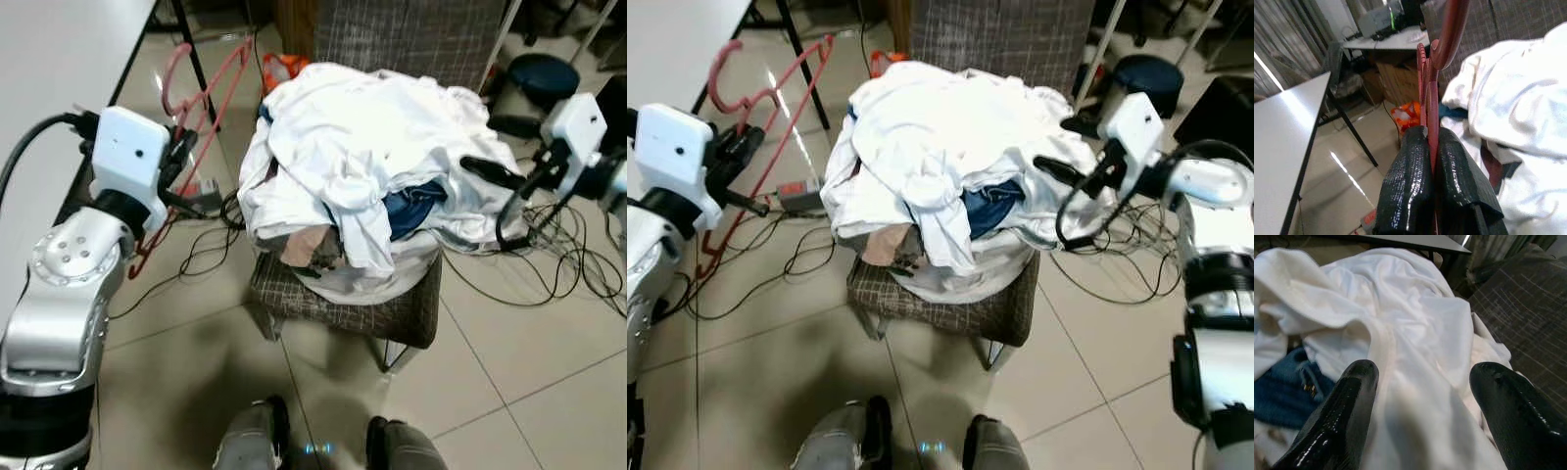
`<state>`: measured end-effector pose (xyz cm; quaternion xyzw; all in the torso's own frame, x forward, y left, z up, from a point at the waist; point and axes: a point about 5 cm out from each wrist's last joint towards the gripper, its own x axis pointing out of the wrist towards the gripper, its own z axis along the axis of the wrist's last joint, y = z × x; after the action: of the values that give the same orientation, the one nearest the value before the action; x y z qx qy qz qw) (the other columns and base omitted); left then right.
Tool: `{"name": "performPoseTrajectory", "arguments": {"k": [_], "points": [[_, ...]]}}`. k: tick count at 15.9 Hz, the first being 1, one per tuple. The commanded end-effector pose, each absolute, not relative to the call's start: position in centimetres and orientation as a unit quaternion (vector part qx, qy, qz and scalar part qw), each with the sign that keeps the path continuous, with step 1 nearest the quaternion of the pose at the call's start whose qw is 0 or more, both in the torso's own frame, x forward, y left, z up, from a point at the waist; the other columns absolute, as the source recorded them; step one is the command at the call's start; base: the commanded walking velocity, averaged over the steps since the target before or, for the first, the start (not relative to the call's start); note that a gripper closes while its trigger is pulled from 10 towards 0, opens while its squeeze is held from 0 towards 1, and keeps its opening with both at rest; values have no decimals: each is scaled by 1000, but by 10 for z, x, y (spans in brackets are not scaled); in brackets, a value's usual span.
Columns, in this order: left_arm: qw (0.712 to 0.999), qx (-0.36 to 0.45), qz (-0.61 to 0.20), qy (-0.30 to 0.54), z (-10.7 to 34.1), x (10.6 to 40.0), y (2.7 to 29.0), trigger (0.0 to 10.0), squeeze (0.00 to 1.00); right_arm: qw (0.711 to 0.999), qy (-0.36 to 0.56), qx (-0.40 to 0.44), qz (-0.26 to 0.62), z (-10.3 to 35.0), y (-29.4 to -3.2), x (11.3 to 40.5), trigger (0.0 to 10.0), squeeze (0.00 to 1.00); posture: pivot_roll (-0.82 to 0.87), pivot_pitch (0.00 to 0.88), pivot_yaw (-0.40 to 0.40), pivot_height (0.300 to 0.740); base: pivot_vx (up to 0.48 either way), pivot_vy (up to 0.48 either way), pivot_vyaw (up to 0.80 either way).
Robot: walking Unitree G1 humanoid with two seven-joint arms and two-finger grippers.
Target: Hang hanger
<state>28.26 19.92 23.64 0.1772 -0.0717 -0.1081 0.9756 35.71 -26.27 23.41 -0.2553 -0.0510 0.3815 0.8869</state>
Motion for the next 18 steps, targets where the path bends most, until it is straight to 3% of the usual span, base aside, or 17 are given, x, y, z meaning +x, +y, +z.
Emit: {"name": "performPoseTrajectory", "arguments": {"k": [1, 12, 17, 18], "points": [[975, 181, -107, -76, 241, 279, 202, 10000, 0, 884, -56, -263, 382, 237, -261, 358, 10000, 0, 39, 253, 58, 740, 0, 0, 0], [975, 187, -102, -68, 244, 276, 203, 10000, 0, 867, -80, -261, 417, 245, -239, 369, 10000, 0, 60, 263, 51, 740, 0, 0, 0], [975, 186, -99, -67, 244, 275, 203, 10000, 0, 875, -72, -275, 391, 246, -237, 374, 10000, 0, 58, 260, 47, 740, 0, 0, 0], [975, 185, -100, -67, 244, 276, 203, 10000, 0, 879, -71, -270, 387, 246, -237, 375, 4314, 0, 56, 258, 48, 740, 0, 0, 0]]}}
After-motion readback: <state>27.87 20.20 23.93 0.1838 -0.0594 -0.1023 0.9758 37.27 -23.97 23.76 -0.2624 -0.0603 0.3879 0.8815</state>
